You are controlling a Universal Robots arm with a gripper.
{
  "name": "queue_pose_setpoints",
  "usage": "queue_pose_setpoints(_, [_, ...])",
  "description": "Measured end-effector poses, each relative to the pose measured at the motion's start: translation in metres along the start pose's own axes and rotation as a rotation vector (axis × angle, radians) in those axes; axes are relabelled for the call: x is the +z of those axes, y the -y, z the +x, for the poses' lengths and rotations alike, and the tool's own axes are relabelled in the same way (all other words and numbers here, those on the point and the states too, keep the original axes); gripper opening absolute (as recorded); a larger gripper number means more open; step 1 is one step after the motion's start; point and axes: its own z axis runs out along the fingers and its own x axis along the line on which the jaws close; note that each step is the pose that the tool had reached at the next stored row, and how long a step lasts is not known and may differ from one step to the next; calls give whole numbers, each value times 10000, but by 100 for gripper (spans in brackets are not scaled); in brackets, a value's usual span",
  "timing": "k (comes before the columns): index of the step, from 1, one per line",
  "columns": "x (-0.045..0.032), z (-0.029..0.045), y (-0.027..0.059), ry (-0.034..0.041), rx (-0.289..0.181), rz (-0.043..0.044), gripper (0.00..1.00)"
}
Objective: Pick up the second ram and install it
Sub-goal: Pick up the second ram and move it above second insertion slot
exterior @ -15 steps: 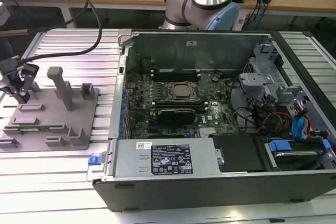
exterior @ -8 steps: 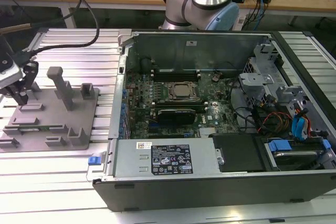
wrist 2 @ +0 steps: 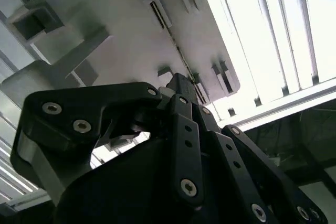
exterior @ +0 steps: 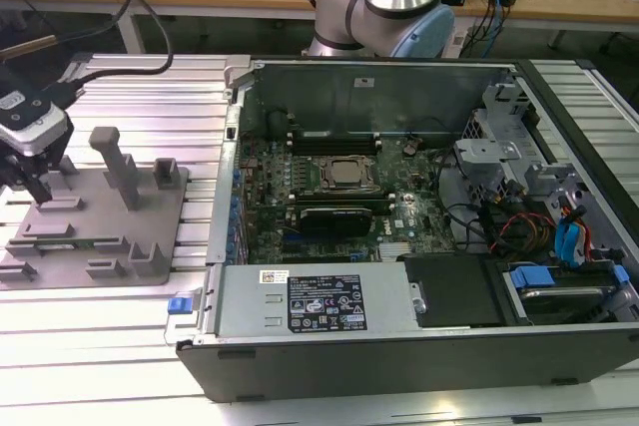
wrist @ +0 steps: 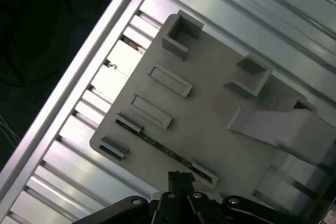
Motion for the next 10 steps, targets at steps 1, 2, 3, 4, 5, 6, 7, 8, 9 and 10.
queue_pose_setpoints(1, [2, 0, 0, -8, -191, 6, 8])
queue_pose_setpoints(2, [4, 0, 0, -30, -545, 19, 8])
queue_pose_setpoints(3, [6, 0, 0, -41, -737, 26, 8])
queue_pose_setpoints(4, [7, 0, 0, -52, -921, 32, 8])
queue_pose_setpoints(5, [9, 0, 0, -63, -1106, 38, 8])
queue_pose_setpoints(6, [10, 0, 0, -75, -1297, 44, 8])
queue_pose_setpoints(7, [13, 0, 0, -95, -1601, 55, 8])
queue_pose_setpoints(8, [17, 0, 0, -130, -2054, 74, 8])
queue_pose_setpoints(9, [19, 0, 0, -152, -2337, 88, 8])
queue_pose_setpoints(10, [23, 0, 0, -186, -2730, 107, 8])
